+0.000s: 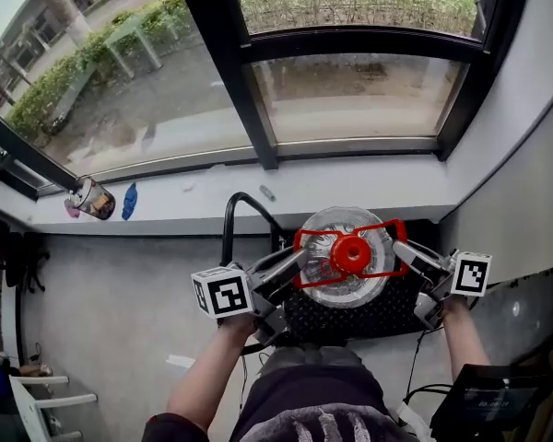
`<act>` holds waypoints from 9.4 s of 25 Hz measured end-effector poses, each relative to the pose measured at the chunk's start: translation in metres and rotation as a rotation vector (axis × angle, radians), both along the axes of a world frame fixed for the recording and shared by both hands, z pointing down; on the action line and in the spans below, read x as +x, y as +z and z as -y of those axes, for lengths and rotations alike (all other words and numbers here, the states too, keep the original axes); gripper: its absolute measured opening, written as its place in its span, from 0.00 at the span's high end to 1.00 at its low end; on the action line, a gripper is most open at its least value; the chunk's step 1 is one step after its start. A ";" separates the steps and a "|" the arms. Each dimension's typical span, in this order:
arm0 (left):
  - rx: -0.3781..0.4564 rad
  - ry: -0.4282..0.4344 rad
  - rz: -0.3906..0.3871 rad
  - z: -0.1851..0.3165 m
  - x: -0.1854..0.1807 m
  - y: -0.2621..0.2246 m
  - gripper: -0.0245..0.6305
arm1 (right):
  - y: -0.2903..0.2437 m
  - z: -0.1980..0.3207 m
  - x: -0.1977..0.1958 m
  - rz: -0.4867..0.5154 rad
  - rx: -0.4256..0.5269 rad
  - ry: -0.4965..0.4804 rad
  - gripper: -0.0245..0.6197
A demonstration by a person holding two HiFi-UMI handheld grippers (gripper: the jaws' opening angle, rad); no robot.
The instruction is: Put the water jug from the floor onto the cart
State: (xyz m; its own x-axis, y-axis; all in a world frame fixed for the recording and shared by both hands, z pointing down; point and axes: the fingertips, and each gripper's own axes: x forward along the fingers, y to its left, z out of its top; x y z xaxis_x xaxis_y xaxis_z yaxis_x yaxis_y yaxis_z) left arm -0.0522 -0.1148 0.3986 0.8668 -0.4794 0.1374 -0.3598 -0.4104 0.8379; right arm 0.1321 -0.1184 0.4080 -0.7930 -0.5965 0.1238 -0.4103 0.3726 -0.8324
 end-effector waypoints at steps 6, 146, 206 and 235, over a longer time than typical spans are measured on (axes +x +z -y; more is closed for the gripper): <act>0.000 0.029 0.002 -0.011 0.002 0.002 0.85 | 0.007 -0.014 0.001 0.053 -0.021 0.011 0.85; 0.255 -0.014 0.412 -0.018 0.034 0.074 0.97 | 0.076 -0.057 -0.001 -0.189 0.045 -0.050 0.96; 0.436 0.173 0.173 -0.177 0.039 -0.015 0.97 | -0.029 -0.208 -0.022 -0.015 0.199 0.284 0.96; 0.485 0.083 0.385 -0.267 0.071 0.004 0.97 | 0.006 -0.299 -0.032 -0.082 0.192 -0.008 0.96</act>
State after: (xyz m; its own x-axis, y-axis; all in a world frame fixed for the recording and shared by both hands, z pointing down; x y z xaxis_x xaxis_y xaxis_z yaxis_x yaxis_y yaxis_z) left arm 0.0185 0.1518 0.4030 0.8354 -0.4987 0.2311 -0.5496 -0.7511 0.3656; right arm 0.1004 0.1810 0.4144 -0.7897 -0.6092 0.0721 -0.4698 0.5250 -0.7097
